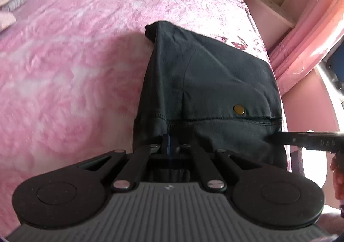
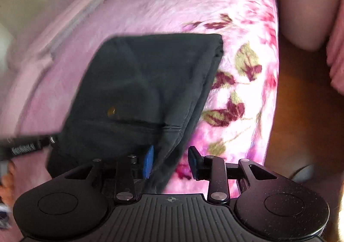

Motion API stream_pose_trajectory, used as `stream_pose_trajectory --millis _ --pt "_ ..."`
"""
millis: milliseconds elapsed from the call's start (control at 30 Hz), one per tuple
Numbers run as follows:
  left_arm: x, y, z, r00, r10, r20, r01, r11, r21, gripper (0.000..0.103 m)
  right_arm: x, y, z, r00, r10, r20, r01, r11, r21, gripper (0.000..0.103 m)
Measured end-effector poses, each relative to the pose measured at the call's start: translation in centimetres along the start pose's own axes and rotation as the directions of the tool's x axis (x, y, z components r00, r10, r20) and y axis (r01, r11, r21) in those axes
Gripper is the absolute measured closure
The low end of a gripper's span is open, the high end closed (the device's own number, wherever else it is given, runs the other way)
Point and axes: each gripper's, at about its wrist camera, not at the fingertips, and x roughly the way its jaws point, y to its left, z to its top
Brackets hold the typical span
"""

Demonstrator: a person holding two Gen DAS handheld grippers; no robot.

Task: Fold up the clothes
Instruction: 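Lay the folded trousers down and open both grippers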

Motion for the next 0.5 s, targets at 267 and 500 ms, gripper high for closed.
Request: stream_pose_trajectory --millis 267,500 --pt "-1.7 -3.3 4.2 0.949 0.274 -0.157 -0.283 0.958 -0.037 0.075 -1.7 2.0 3.4 0.982 -0.147 -0.115 0.146 0.989 -0.015 0.045" --pt "-2.2 -5.6 3.8 0.936 0.282 -0.213 -0.300 0.952 -0.061 0.074 -3.2 2.0 3.3 0.975 -0.150 -0.167 0.158 0.987 0.038 0.041"
